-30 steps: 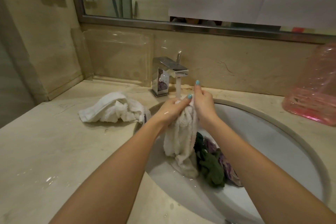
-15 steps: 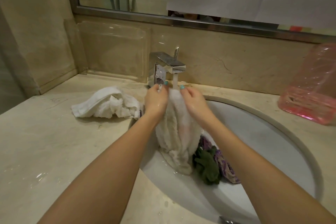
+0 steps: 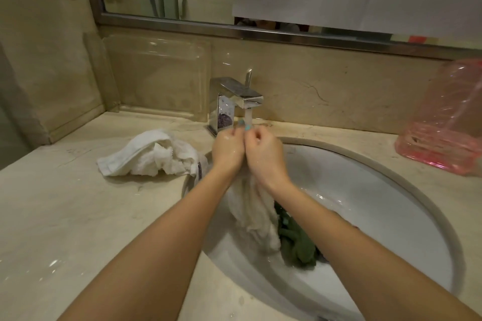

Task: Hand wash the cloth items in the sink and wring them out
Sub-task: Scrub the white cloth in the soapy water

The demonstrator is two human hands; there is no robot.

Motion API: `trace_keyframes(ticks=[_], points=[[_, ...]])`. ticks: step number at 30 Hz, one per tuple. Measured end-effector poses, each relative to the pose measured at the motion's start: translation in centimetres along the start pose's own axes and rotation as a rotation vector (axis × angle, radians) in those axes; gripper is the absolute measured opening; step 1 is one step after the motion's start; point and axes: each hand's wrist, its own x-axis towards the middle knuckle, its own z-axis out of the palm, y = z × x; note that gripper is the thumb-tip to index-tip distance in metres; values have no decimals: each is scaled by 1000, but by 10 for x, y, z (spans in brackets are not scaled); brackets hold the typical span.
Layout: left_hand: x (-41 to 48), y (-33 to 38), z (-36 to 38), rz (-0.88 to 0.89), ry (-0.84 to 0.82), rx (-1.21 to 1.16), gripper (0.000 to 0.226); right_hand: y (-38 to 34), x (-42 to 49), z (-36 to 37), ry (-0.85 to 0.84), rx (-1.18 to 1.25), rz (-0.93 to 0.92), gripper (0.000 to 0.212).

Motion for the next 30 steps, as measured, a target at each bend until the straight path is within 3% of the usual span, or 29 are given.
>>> trace_keyframes(ticks=[6,12,15,18,23,27,30], points=[[-26,9,22,57,-195,-94,41,17,20,-25,104,73,206,45],[-5,5,-4,-64,-114,-125,29,-9,-4,-3,-49,-15,31,39],[-16,11,5,-61,-89,-196,36,1,14,-10,52,11,96,39],[-26,14,16,-2,-176,-185,39,17,18,-20,119,43,177,44],[-4,15,0,-131,-64,-216,32,-7,-1,-9,-6,17,-49,44],[-15,19,7,-61,-212,-257,33,13,21,-19,67,-47,52,45],[-23,29,15,-26,-259,-361,32,27,22,-34,-103,320,220,44]])
